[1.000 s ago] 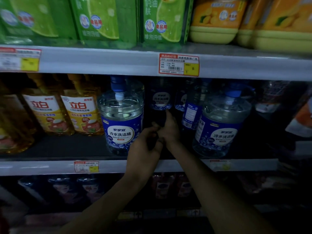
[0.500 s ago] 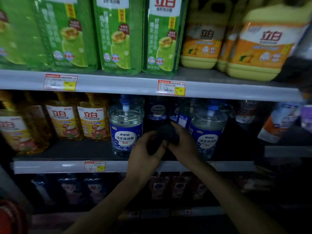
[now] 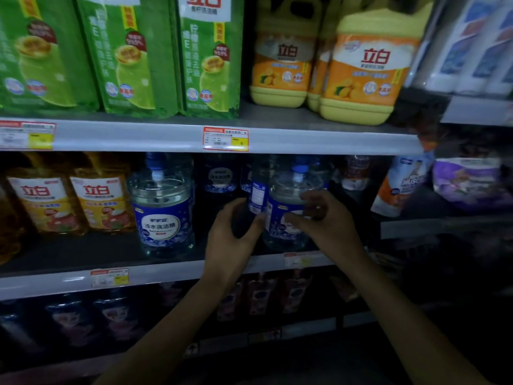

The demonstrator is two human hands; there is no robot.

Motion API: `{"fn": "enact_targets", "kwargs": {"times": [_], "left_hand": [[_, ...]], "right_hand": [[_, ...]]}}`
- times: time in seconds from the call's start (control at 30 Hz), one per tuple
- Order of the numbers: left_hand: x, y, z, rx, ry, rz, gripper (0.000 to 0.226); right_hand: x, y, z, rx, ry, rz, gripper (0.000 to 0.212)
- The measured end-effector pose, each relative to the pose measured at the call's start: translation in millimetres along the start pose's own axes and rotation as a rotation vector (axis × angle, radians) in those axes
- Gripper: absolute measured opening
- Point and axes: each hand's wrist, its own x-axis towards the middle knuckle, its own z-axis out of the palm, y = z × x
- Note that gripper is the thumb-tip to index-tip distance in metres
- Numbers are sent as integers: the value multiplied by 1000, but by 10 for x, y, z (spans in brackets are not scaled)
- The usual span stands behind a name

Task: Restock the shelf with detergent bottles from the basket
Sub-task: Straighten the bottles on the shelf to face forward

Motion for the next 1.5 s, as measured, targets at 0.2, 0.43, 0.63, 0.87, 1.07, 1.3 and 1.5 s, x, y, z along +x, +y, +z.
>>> {"fn": "enact_targets", "kwargs": {"times": [0.2,0.43,0.63,0.87,1.07,1.3,1.5], "left_hand": [[137,-164,460,22,-40,-65,52],[315,-354,727,-9,-36,-84,52],[458,-353,752,-34,-126,-61,55],[488,-401,725,91,-106,-64,87],[379,-460,432,110,-35,-29,91],[262,-377,-72,151,19,-38,82],[262,-383,-323,162,45,-87,69]], "right_hand": [[181,476,-74,60,-62,235,74],[308,778,28,128,-178,227,104],[382,873,39,177,-196,188,85],[336,917,162,188,-115,139,97],[258,801,439,183,-140,71,96],[211,562,846,153,-197,5,103],[292,459,1092,109,-216,15,100]]}}
